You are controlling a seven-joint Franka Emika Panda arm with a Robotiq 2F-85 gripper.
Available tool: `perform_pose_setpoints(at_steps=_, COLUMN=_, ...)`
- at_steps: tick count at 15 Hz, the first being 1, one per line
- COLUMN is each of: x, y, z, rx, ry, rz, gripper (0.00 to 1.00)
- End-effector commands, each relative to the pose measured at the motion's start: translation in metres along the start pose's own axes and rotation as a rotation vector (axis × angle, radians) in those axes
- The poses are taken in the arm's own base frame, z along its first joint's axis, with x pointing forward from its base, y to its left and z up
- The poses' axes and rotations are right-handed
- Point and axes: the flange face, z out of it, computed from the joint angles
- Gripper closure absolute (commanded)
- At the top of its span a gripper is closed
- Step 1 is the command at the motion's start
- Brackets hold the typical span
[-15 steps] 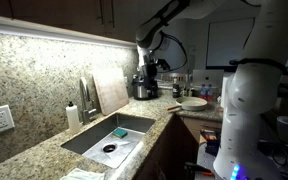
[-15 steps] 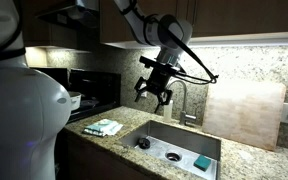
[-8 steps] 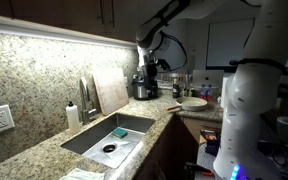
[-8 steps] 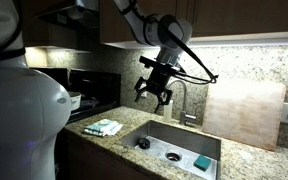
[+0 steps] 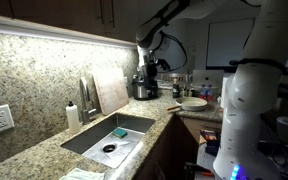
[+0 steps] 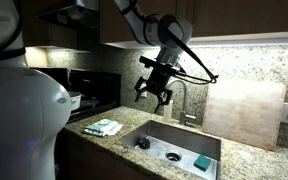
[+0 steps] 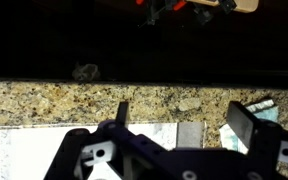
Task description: Slide the spout to the right
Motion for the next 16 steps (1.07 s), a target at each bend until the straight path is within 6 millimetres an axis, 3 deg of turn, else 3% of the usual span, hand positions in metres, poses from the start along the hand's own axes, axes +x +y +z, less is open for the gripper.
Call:
perform_pose_setpoints(at_steps=1, x=0.000, y=0.000, z=-0.001, rx=0.000, ry=-0.001, rz=0.000, gripper=0.00)
perform_pose_setpoints(at_steps=8, x=0.000, y=0.000, z=-0.001, rx=0.000, ry=-0.001, rz=0.000, gripper=0.00)
perform_pose_setpoints(at_steps=16, x=0.090, y=0.001, z=0.017, rx=-0.156, ry=0.397, rz=0.107, gripper=0.00)
